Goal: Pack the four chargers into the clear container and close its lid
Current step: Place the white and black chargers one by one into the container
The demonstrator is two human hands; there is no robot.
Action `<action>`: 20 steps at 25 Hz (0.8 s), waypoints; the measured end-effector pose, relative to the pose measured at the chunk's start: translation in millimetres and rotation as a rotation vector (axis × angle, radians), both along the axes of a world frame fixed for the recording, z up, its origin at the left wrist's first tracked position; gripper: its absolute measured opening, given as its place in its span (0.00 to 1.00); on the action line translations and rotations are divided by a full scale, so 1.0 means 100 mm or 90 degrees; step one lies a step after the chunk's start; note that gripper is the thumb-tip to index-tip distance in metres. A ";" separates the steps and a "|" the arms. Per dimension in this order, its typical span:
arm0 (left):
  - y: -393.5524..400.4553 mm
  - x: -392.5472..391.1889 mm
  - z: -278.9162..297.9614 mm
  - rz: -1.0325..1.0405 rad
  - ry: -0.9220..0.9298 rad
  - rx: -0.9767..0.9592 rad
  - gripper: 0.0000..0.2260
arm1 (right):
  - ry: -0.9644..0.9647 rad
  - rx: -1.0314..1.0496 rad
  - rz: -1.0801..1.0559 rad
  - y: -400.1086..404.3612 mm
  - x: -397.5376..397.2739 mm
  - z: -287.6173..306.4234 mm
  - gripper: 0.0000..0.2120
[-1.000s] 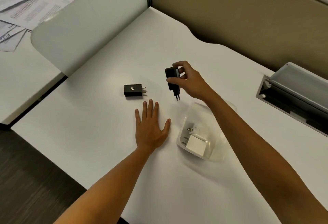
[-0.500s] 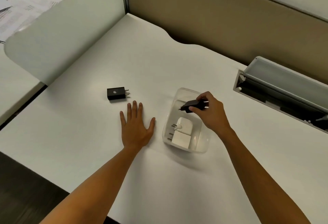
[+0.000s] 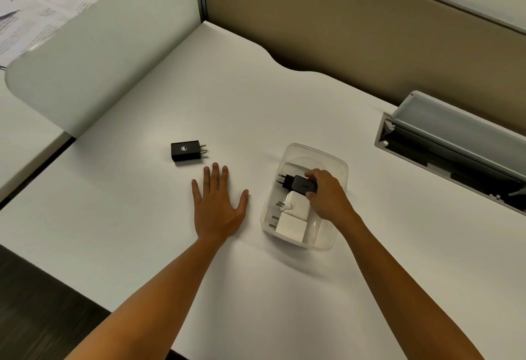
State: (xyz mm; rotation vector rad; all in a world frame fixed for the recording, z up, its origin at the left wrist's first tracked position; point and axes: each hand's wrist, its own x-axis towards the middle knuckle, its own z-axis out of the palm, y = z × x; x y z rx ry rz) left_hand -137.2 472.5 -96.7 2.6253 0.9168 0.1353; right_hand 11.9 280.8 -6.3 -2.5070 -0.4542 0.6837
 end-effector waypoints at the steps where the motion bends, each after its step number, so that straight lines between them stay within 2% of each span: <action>1: 0.00 0.00 0.00 0.000 0.000 0.000 0.36 | 0.000 -0.028 0.007 0.02 0.01 0.00 0.22; 5: 0.01 0.00 -0.01 -0.003 0.002 0.003 0.36 | -0.007 -0.062 0.013 0.09 0.06 0.01 0.20; 8: 0.01 0.00 -0.01 -0.003 -0.001 0.001 0.35 | -0.073 0.023 -0.056 0.15 0.04 0.06 0.16; 11: 0.01 0.00 -0.01 -0.006 0.001 0.002 0.35 | -0.189 0.122 -0.093 0.31 0.00 0.21 0.12; 13: 0.01 0.00 -0.03 -0.006 -0.002 -0.001 0.35 | -0.226 0.175 -0.041 0.51 0.00 0.30 0.11; 16: 0.02 0.01 -0.05 -0.005 0.004 -0.005 0.34 | -0.215 0.225 0.101 0.94 0.07 0.31 0.09; 20: 0.02 0.02 -0.06 0.004 -0.017 -0.012 0.31 | -0.147 0.199 0.276 1.57 0.28 0.13 0.08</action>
